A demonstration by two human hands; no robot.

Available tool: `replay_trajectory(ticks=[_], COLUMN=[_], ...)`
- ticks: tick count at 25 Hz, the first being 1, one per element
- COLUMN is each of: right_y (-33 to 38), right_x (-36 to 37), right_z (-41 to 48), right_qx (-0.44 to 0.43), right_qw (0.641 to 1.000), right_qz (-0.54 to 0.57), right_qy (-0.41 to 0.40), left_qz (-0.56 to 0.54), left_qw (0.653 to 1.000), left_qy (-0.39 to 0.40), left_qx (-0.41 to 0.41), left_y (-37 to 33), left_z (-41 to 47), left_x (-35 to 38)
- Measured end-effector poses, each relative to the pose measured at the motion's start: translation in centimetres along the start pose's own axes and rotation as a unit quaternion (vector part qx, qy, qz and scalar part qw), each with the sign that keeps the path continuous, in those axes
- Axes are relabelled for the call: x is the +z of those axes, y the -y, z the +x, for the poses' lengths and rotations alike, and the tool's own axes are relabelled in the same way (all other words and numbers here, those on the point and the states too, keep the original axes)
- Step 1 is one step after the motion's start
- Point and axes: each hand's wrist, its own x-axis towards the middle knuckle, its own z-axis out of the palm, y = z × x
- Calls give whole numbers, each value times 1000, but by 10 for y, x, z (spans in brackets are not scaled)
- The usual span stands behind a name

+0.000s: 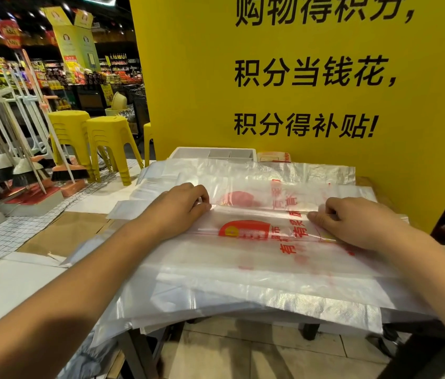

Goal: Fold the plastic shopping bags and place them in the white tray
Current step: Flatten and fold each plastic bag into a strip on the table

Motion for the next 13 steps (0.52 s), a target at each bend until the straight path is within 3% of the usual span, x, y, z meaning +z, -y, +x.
replay_trajectory(ticks=[3, 7, 8, 10, 12, 13], right_y=[1, 4, 7, 12, 23, 31], right_x=[3, 4, 5, 10, 10, 7], right_z=[2, 2, 1, -3, -12, -17], right_qx=[-4, 53, 71, 80, 22, -19], right_qw=[1000, 998, 997, 988, 981, 984], right_qz=[-18, -26, -36, -59, -26, 17], right_qy=[-21, 6, -9, -116, -191, -177], left_qz=[37, 44, 40, 26, 21, 22], left_qw=[999, 988, 986, 985, 984, 984], left_qy=[-5, 142, 158, 170, 173, 176], left_qx=[36, 47, 35, 20, 19, 17], left_y=[-22, -44, -43, -42, -42, -41], left_z=[-14, -31, -32, -32, -31, -31], left_x=[-1, 11, 14, 16, 18, 19])
